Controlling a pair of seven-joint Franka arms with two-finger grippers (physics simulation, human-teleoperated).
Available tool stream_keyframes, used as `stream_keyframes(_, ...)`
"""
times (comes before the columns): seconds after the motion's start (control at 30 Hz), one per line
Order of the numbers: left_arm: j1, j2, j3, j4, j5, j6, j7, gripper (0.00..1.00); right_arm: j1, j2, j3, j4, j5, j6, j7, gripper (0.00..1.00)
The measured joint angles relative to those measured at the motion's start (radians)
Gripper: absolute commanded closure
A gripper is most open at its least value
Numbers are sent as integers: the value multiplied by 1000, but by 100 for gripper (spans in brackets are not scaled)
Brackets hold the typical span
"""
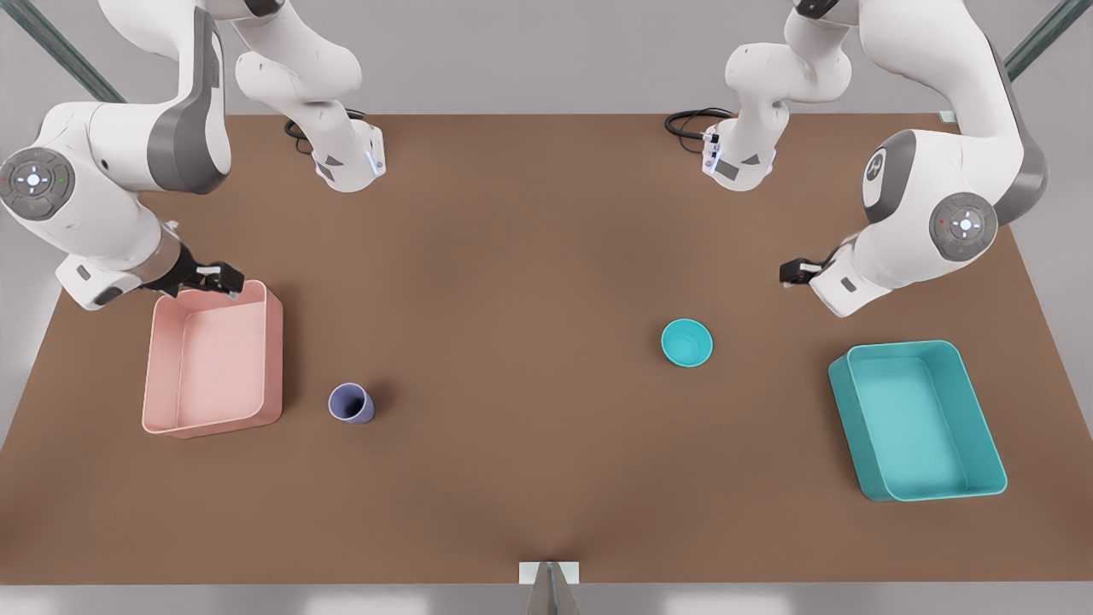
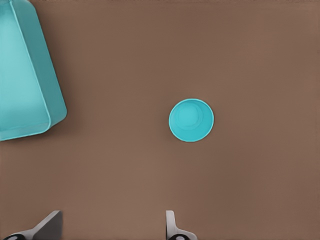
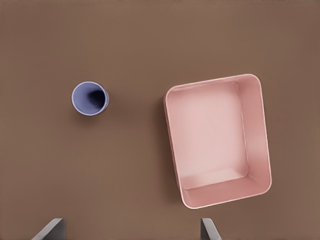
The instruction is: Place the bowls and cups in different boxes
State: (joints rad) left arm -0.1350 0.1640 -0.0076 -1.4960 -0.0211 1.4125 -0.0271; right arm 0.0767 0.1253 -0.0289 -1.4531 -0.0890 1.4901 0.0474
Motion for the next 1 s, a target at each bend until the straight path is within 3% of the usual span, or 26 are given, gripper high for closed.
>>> stream_keyframes(0.1, 0, 21, 0, 0, -9, 13, -2, 0, 6, 23, -2, 6, -4, 14, 6, 0)
stream_keyframes(0.27, -21, 355, -28, 3, -198, 193, -5, 0, 75, 246, 0, 62, 8, 102, 14, 0)
stream_keyframes(0.37, -26, 455, -50, -19, -285, 339, -5, 0, 76, 340, 0, 66, 41, 217, 18, 0)
stream_keyframes(0.47, 1, 469, -53, -72, -321, 435, 6, 0, 74, 413, 0, 57, 73, 333, 22, 0)
stream_keyframes(0.67, 34, 368, -49, -309, -338, 568, 65, 0, 74, 455, -1, -21, 110, 505, 28, 0)
stream_keyframes(1.0, 52, 380, -41, -399, -305, 638, 169, 0, 40, 494, -1, -110, 131, 610, 24, 0)
